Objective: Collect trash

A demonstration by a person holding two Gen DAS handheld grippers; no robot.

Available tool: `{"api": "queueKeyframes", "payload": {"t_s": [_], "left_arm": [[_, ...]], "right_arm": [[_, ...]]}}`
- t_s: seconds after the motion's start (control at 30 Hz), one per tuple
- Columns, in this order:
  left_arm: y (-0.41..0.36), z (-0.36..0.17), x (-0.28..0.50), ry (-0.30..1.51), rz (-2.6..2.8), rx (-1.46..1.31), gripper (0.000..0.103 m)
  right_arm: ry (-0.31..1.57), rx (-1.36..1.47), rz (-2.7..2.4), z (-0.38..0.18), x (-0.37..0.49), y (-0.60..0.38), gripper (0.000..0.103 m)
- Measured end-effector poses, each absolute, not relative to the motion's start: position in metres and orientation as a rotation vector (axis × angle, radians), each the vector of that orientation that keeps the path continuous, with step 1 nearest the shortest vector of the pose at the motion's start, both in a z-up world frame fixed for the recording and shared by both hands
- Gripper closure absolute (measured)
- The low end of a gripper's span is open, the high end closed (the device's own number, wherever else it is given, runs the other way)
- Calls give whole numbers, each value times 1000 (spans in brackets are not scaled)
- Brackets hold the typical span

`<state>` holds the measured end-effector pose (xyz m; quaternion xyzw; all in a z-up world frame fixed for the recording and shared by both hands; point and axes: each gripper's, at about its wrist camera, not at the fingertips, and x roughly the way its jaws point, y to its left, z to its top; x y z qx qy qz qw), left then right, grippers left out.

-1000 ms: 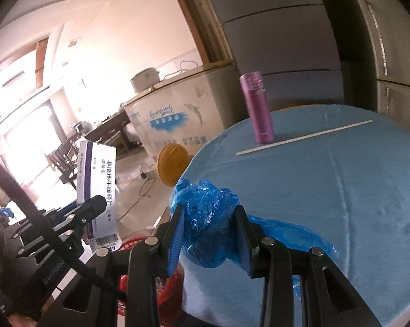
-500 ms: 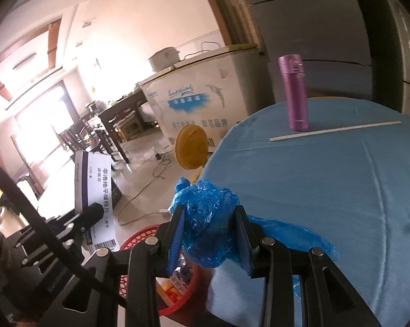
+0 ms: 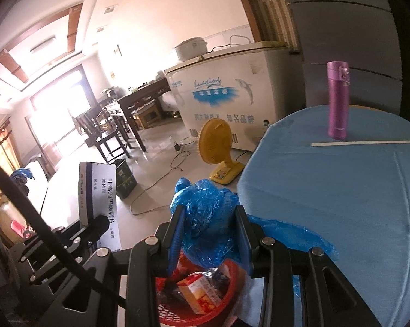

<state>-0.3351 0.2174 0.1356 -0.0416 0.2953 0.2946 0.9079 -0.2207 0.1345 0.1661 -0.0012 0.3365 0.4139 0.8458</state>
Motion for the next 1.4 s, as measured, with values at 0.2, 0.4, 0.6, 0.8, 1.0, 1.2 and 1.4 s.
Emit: {"api": "queueKeyframes", "payload": {"t_s": [0.2, 0.4, 0.6, 0.8, 1.0, 1.2, 1.4], "left_arm": [[235, 117, -337, 662, 598, -140, 86], [267, 72, -324, 784, 505, -281, 80], [297, 22, -314, 881, 433, -410, 62], [283, 43, -316, 844, 508, -293, 47], [215, 110, -308, 704, 506, -34, 25], [137, 169, -294, 575, 424, 116, 9], [71, 215, -292, 481, 349, 166, 3]], "right_arm": [[775, -8, 902, 149, -220, 154, 65], [930, 60, 929, 113, -200, 170, 63], [1111, 180, 916, 64, -167, 184, 55], [1150, 285, 929, 50, -145, 170, 50], [1005, 237, 885, 82, -148, 118, 50], [692, 45, 717, 163, -178, 36, 42], [524, -78, 455, 224, -216, -47, 31]]}}
